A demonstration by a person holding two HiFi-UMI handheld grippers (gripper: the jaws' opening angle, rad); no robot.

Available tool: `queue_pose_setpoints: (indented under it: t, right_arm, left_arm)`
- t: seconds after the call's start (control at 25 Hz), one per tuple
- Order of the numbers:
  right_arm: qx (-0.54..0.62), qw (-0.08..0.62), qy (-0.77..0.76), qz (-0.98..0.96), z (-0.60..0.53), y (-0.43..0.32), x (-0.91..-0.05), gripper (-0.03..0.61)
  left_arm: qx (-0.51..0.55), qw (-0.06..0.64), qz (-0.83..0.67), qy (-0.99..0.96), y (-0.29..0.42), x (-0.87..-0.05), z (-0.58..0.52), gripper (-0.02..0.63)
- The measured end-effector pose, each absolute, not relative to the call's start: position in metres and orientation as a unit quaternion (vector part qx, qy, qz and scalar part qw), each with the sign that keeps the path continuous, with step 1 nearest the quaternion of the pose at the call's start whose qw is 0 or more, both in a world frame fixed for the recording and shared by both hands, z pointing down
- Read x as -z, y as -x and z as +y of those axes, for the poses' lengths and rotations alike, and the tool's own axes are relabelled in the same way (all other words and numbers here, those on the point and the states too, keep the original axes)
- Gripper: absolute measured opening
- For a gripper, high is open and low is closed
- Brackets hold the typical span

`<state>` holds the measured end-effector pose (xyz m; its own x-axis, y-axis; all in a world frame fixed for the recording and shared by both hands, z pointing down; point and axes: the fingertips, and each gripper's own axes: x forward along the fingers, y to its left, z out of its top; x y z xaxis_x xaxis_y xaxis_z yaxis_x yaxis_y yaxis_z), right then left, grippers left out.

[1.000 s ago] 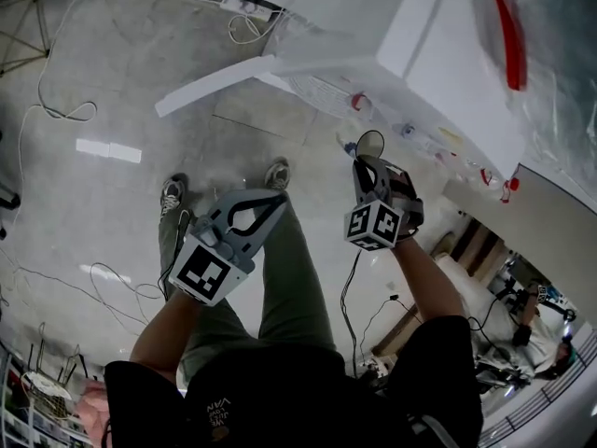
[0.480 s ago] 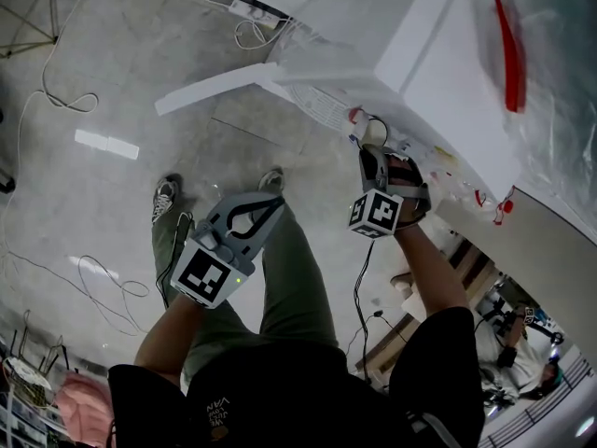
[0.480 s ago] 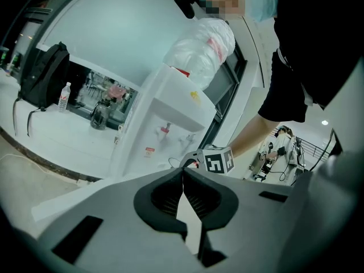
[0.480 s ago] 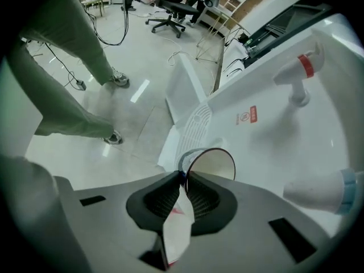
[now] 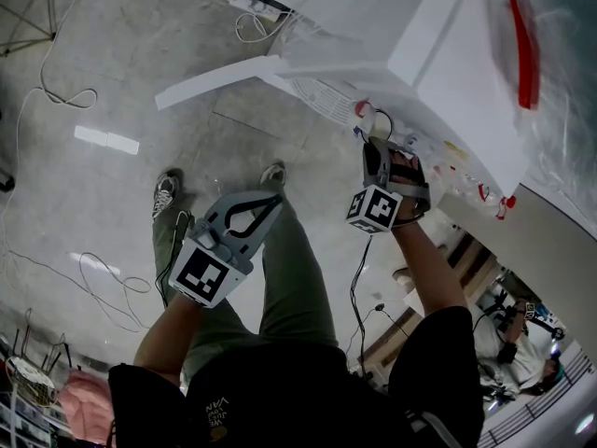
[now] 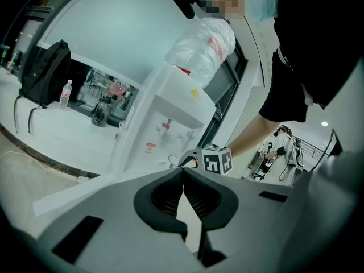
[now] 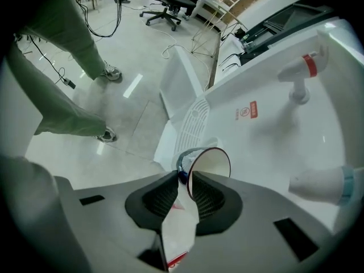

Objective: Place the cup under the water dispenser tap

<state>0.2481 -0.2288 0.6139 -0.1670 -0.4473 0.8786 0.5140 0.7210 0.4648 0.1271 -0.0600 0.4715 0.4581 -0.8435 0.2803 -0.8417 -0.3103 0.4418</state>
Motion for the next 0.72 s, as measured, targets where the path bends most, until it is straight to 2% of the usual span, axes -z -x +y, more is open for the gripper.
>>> queue_pose_setpoints:
  t: [0.4, 0.72]
  right_arm:
    - [0.364, 0.627, -0.019, -0.688, -0.217, -0.241, -0.593, 0.077]
    - [0.290, 0.592, -0.104, -0.745, -0.190, -0.228, -0.549, 0.094]
  left_arm:
    - [-0.006, 0.267, -0.506, -0.820, -0.120, -0.461, -0.042, 0.020]
    - [-0.019, 0.265, -0.482, -0.835, -0.108, -0.438, -0.028, 0.020]
